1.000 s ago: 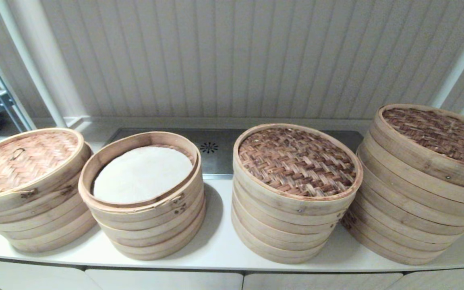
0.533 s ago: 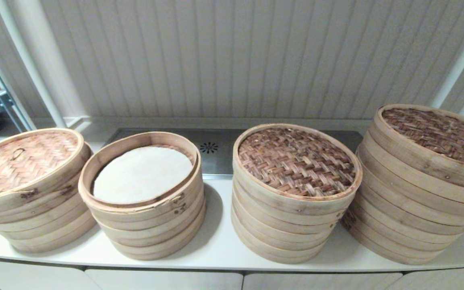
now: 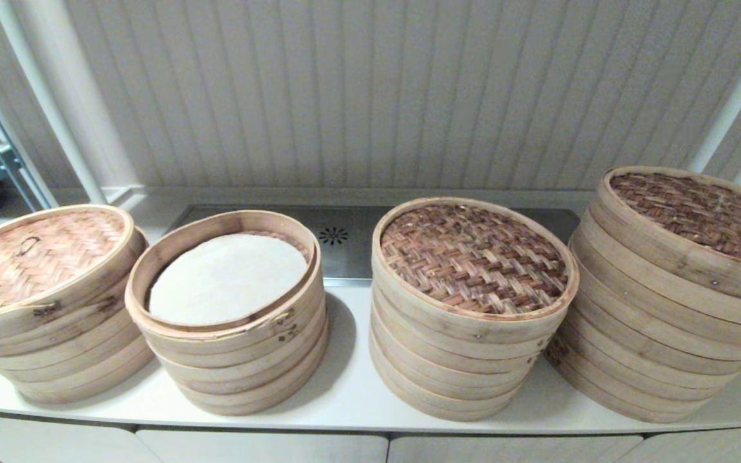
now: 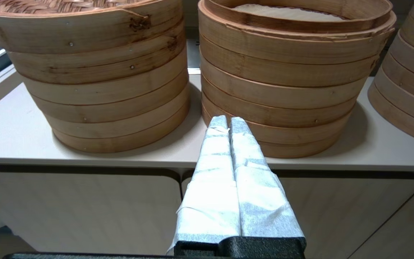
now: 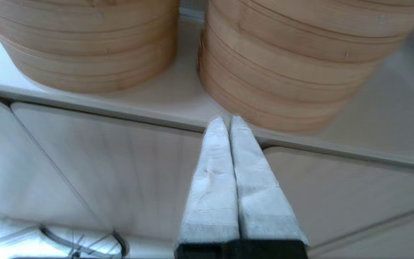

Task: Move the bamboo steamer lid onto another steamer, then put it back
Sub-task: Pick up the steamer

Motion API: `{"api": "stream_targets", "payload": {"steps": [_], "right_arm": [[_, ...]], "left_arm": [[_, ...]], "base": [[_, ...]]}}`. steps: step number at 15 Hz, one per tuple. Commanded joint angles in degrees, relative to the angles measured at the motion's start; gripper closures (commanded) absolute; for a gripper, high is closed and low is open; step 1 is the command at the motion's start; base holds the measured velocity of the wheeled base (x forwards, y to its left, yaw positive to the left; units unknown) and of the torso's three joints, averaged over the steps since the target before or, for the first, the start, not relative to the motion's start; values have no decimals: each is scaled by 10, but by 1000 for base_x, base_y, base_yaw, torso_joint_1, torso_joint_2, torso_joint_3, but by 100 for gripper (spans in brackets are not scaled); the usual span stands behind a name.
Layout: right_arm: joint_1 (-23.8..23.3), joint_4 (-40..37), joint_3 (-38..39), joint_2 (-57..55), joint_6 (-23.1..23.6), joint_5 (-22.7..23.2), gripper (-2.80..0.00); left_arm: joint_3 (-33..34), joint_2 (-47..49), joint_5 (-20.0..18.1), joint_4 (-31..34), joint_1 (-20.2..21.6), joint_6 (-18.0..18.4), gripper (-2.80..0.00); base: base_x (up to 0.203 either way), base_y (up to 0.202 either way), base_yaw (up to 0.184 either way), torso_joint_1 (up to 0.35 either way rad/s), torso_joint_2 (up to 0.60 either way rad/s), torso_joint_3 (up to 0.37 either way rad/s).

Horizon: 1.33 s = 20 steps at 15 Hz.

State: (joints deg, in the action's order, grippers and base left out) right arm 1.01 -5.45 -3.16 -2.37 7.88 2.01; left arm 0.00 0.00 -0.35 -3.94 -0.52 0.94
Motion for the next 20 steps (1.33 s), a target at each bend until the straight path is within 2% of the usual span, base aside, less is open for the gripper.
{"api": "stream_targets", "payload": {"steps": [1,3,5,6,9,13,15,17,18,20], "right_arm": [[0,-3,8,27,-1,1,0],[0,-6,7,26,-1,3,0],[0,-7,6,26,-1,3,0],[0,-7,6,26,-1,3,0],[0,-7,6,25,-1,3,0],[-1,-8,6,24,-2,3,0],[0,-8,4,23,-2,3,0],[-1,-8,4,22,-2,3,0],[0,-8,4,22,-2,3,0],[0,-8,4,21,-2,3,0]], "left_arm": [[8,1,1,2,0,2,0],[-65,15,6,28,0,7,0],[-195,62,19,97,0,9,0],[-256,105,26,125,0,10,0],[-384,268,54,167,-1,10,0],[-478,481,142,174,3,6,0],[-496,572,158,150,29,5,0],[-504,658,134,105,101,6,0],[-506,690,102,81,137,6,0],[-505,727,24,57,166,8,0]], "base": [[0,0,0,0,0,0],[0,0,0,0,0,0],[0,0,0,0,0,0],[0,0,0,0,0,0],[0,0,0,0,0,0],[0,0,0,0,0,0],[0,0,0,0,0,0],[0,0,0,0,0,0],[0,0,0,0,0,0],[0,0,0,0,0,0]]}}
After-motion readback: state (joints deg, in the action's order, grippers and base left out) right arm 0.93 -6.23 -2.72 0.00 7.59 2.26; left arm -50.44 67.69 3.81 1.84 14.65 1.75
